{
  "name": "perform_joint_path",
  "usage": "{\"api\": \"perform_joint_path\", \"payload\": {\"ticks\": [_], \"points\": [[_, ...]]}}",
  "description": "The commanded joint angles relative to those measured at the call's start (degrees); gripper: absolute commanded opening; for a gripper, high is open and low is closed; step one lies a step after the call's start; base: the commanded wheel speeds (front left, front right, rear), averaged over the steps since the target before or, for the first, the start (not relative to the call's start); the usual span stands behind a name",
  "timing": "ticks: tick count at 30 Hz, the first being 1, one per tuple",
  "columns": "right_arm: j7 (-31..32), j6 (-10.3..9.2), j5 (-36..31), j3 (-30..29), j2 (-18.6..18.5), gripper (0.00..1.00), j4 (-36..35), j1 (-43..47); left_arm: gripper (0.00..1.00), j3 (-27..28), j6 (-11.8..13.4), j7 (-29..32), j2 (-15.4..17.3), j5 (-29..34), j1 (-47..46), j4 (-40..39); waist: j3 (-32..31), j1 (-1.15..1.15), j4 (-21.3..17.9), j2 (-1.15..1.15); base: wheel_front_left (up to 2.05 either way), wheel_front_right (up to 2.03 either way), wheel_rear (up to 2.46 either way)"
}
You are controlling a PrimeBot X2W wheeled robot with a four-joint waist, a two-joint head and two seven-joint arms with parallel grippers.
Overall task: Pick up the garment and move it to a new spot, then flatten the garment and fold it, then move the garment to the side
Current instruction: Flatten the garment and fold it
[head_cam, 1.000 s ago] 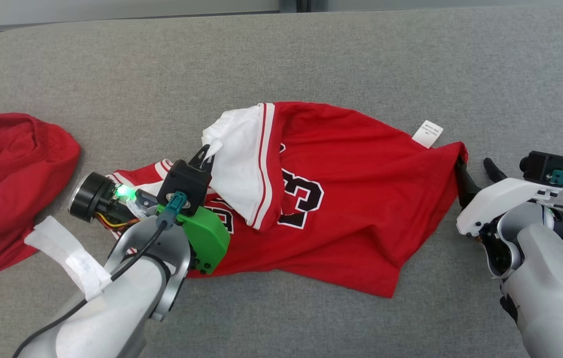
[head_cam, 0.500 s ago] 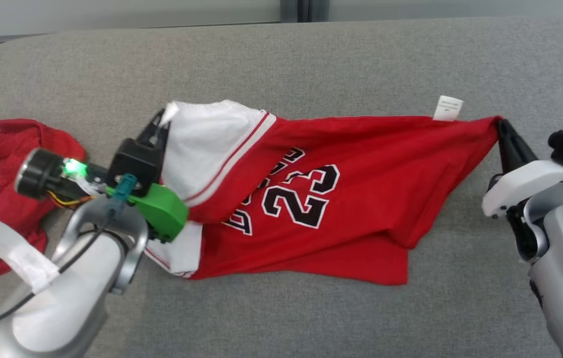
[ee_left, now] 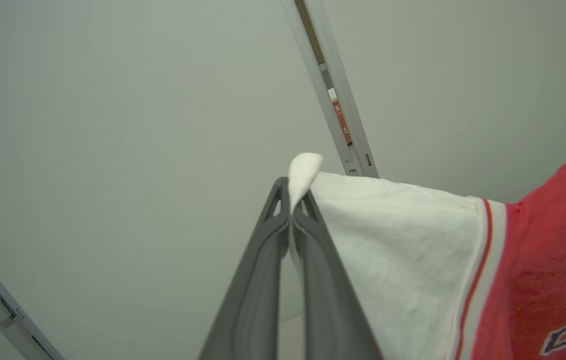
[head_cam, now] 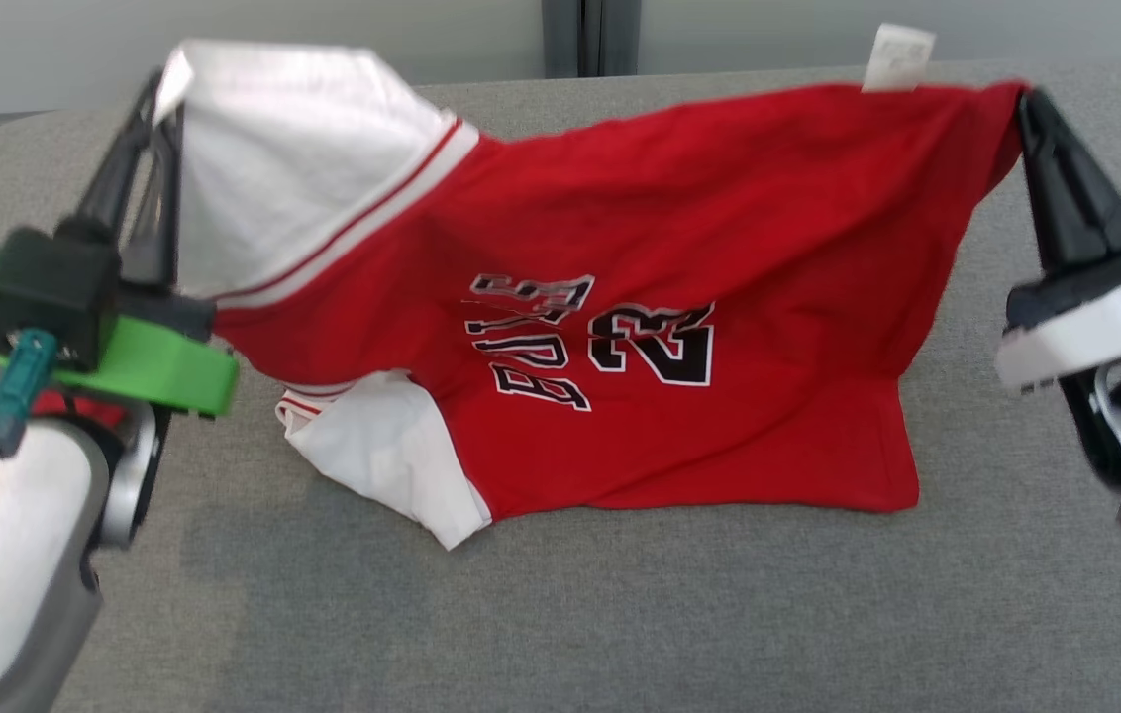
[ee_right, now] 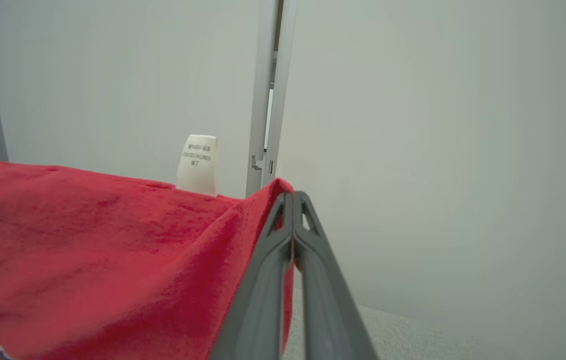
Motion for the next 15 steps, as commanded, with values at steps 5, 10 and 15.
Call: {"api": "perform_joint_path", "payload": {"ticks": [5,10,15], "points": [[-0.14,-0.05,1.09,3.14,-0.76,0.00,-5.87,13.53,0.00,-0.05,2.82,-2.15,0.25,-3.11,11.85,-0.54,0.76,0.00,0.79,0.00,0.00,0.00,0.00],[-0.14,-0.05,0.27,6.78,-1.16,0.00,-6.96,21.69,0.00,-0.16,4.45,-4.42,-0.26,-4.95,18.61,0.17,1.11,0.00,1.09,0.00,0.00,0.00,0.00],[-0.15,-0.05,3.23,4.92,1.84,1.00,-7.46,26.36,0.00,-0.48,5.52,-5.08,-0.45,-5.12,20.89,0.50,1.03,0.00,1.28,0.00,0.00,0.00,0.00]]}}
